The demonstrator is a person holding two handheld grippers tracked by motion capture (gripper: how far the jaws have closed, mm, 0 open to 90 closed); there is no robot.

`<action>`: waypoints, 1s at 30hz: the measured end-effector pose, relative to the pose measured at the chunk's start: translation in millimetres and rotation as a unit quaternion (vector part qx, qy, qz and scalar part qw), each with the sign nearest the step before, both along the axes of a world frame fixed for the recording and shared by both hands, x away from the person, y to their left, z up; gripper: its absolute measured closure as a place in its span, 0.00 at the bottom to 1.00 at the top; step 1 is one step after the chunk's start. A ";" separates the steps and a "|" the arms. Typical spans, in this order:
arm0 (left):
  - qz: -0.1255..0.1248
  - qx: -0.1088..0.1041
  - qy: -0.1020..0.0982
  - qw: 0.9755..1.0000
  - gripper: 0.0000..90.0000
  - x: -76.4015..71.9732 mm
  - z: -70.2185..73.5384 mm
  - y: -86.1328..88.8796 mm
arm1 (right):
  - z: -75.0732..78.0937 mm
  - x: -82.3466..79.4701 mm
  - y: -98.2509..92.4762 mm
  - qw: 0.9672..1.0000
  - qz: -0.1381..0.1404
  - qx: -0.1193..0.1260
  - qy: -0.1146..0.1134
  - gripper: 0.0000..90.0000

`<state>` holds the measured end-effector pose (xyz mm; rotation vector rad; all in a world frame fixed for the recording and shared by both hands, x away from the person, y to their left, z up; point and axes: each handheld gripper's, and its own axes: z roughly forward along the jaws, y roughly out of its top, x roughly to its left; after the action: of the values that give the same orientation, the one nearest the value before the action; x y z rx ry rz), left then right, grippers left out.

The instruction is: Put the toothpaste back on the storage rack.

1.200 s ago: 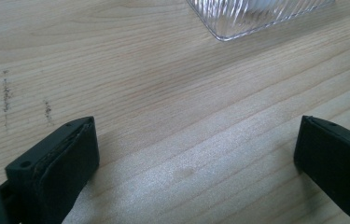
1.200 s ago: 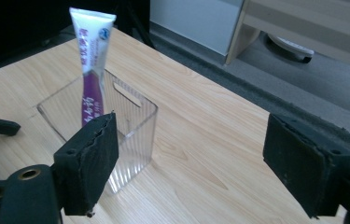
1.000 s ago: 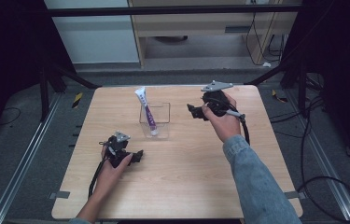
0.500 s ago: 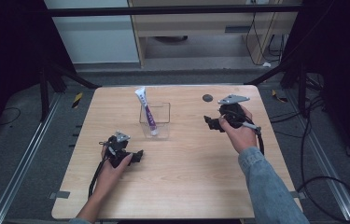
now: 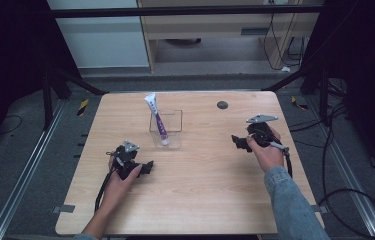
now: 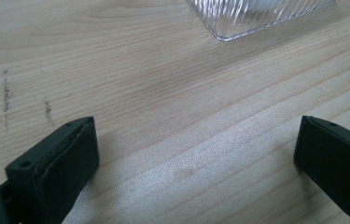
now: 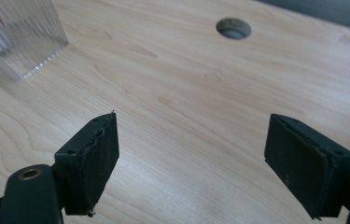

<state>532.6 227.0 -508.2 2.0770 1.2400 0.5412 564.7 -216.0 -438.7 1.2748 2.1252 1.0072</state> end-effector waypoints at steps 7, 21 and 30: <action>0.000 0.000 0.000 1.000 0.00 0.0 0.0 0.0 | -20.5 2.5 -8.3 1.000 -0.014 0.009 0.015 0.20; 0.000 0.000 0.000 1.000 0.00 0.0 0.0 0.0 | -45.7 2.5 -24.3 0.998 -0.044 0.017 0.029 0.20; 0.000 0.000 0.000 1.000 0.00 0.0 0.0 0.0 | -49.4 6.8 -29.7 0.997 -0.064 0.022 0.027 0.20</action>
<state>532.6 227.0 -508.2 2.0770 1.2398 0.5414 571.5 -245.7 -488.2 1.4553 2.0401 0.9815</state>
